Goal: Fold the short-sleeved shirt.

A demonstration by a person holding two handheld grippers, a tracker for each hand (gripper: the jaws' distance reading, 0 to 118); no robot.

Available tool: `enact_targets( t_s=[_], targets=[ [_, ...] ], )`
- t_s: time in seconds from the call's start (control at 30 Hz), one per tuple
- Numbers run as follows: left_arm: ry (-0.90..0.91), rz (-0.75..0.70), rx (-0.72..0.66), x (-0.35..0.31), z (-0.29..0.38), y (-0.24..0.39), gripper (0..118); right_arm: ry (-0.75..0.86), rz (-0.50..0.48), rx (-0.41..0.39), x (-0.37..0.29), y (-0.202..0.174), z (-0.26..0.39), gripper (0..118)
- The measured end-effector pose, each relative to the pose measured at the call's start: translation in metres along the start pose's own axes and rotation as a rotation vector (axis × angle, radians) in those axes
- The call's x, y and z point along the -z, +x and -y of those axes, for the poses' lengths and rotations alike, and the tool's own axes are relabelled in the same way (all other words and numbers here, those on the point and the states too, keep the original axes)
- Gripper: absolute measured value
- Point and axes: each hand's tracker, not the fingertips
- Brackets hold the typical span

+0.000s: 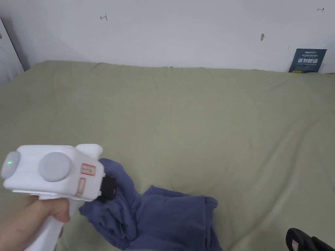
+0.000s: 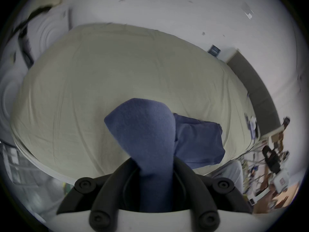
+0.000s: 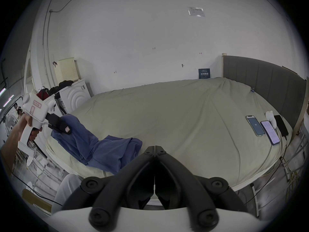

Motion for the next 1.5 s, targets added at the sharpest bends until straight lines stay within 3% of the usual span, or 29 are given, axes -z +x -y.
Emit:
enact_targets(
  t_s=[0.27, 0.3, 0.37, 0.53, 0.77, 0.8, 0.83, 0.87, 0.9, 1.1, 1.17, 1.3, 1.43, 1.5],
  targets=[
    [-0.082, -0.115, 0.293, 0.054, 0.005, 0.138, 11, 0.004, 0.01, 0.04, -0.006, 0.017, 0.006, 0],
    [-0.091, -0.126, 0.328, 0.072, 0.004, 0.151, 32, 0.002, 0.011, 0.047, -0.007, 0.019, 0.006, 0],
    [-0.138, -0.154, 0.378, 0.103, 0.011, 0.178, 115, 0.001, 0.018, 0.054, -0.01, 0.023, 0.008, 0],
    [-0.084, -0.05, 0.313, 0.15, 0.023, 0.207, 111, 0.002, 0.049, 0.077, -0.021, 0.033, 0.01, 0],
    [0.004, 0.159, 0.11, 0.073, -0.001, 0.138, 107, -0.015, 0.048, 0.118, -0.011, 0.043, 0.011, 0],
    [0.027, 0.202, 0.069, 0.066, -0.002, 0.123, 99, -0.016, 0.044, 0.119, -0.009, 0.042, 0.011, 0],
    [0.052, 0.261, 0.017, 0.056, 0.001, 0.117, 81, -0.018, 0.039, 0.117, -0.007, 0.04, 0.012, 0],
    [0.056, 0.31, -0.026, 0.053, 0.0, 0.106, 48, -0.022, 0.036, 0.114, -0.005, 0.037, 0.011, 0],
    [0.05, 0.342, -0.056, 0.054, 0.0, 0.098, 0, -0.024, 0.031, 0.113, -0.003, 0.036, 0.011, 0],
    [-0.032, 0.581, -0.199, 0.123, 0.003, 0.076, 0, -0.047, 0.005, 0.112, 0.0, 0.025, 0.01, 0],
    [-0.031, 0.534, -0.226, 0.154, 0.009, 0.076, 0, -0.057, 0.01, 0.105, -0.002, 0.024, 0.011, 0],
    [-0.06, 0.629, -0.217, 0.194, 0.034, 0.087, 0, -0.091, 0.023, 0.102, -0.003, 0.024, 0.013, 0],
    [-0.059, 0.668, -0.243, 0.19, 0.029, 0.076, 0, -0.145, 0.015, 0.051, 0.003, 0.021, 0.014, 0],
    [-0.041, 0.658, -0.189, 0.161, 0.025, 0.074, 0, -0.161, -0.017, 0.031, 0.013, 0.016, 0.01, 0]
  ],
)
